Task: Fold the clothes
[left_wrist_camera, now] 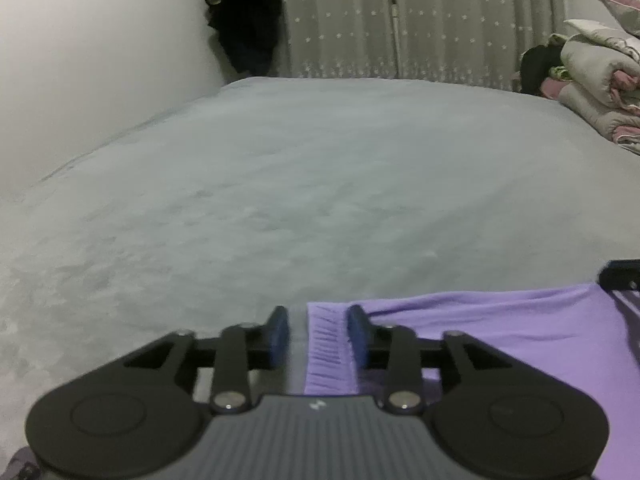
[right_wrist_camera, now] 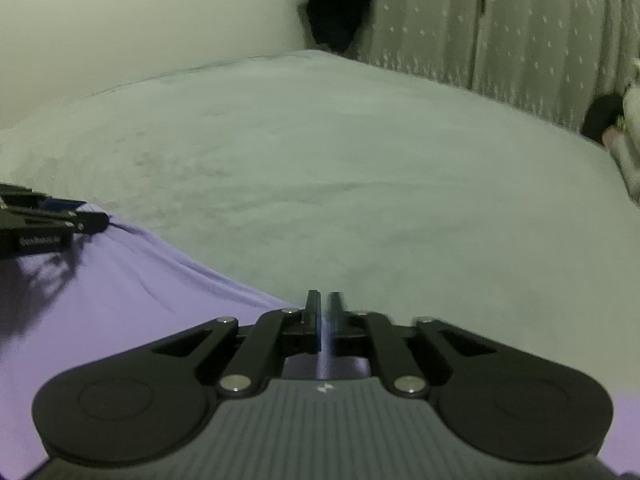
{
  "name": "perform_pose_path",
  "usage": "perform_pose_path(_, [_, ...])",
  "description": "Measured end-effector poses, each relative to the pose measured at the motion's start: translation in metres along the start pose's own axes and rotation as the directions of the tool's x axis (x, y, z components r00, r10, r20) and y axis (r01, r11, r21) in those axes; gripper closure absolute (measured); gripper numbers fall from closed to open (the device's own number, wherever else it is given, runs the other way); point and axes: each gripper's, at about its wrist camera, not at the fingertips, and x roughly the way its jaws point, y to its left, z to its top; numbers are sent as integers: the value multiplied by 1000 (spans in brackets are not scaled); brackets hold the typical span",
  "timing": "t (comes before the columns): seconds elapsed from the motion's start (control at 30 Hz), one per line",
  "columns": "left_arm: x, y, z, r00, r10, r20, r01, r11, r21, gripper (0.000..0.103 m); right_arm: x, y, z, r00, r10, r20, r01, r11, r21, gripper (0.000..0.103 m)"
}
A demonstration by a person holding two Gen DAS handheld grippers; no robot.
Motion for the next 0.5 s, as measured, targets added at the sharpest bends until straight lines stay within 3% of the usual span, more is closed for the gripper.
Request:
perform_pose_path(0.03, [-5,-1,2,1000,-11,-3,11,1000,-3,58,-1,1,1,1000,-1,-12,1,1000,17,84])
perform_pose_path(0.1, [-15,-4,4,1000,-27,0,27,1000,-7,51,-13,-1,2,1000,-2,-16,3,999,48,57])
perform_pose_path(0.13, [-21,-6,5,999,-33,2,33,999,-7,48,-22,-1,1,1000,-7,-11,8,998,58,53])
perform_pose_path(0.5, [-97,-39,-19,990,-137,-17,138,989,55,43,-95,5,-24,998,-61,-20,63,989,136,53])
